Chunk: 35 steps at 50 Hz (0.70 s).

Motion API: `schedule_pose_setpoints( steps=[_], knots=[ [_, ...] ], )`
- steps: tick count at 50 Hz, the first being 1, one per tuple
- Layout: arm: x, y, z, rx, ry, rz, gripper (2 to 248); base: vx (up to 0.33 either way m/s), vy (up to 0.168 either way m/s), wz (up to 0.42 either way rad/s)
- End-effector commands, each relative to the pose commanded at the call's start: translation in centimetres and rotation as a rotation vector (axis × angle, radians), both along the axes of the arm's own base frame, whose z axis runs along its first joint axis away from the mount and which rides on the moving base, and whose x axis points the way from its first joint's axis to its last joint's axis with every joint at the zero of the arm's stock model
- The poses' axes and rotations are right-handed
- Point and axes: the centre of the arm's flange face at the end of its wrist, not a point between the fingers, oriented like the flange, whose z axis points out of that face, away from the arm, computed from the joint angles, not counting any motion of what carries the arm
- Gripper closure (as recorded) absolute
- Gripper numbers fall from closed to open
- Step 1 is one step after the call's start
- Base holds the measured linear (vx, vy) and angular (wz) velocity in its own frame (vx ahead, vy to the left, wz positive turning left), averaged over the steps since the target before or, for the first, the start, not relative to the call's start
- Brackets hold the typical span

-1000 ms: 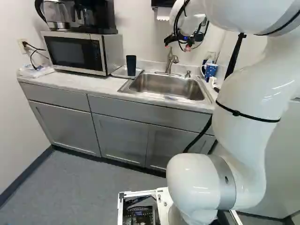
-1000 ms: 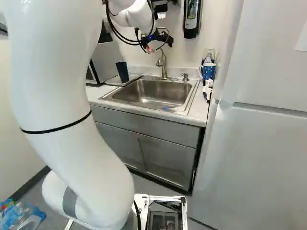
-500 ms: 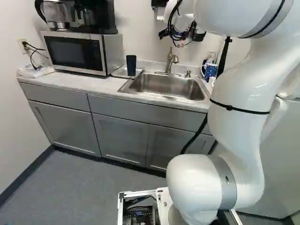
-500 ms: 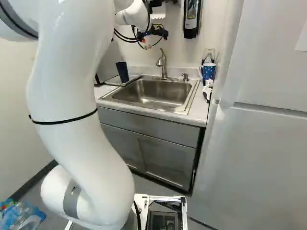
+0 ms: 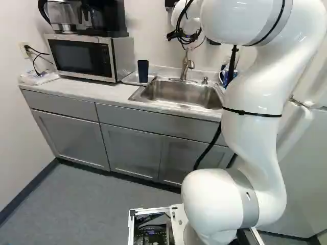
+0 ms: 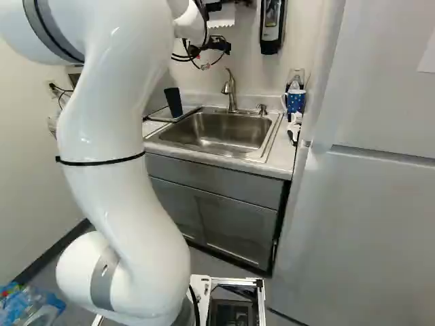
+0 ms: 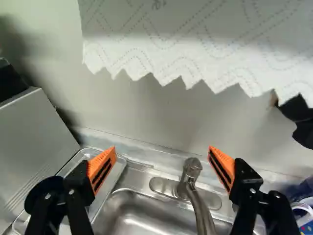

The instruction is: Rinse the cup and place it in the tray

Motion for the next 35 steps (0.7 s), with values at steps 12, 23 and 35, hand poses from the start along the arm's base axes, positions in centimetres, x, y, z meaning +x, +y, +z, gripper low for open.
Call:
schedule_pose_setpoints(
  steps=[12,23,35],
  knots=[
    [2.2,0.6,-0.3,0.0,-0.006,0.01,3,0.0,0.0,0.0],
    [2.9,0.7,-0.7,0.001,0.014,0.012,3,0.0,0.0,0.0],
    [2.9,0.7,-1.0,0.003,0.05,0.012,3,0.0,0.0,0.0]
  ],
)
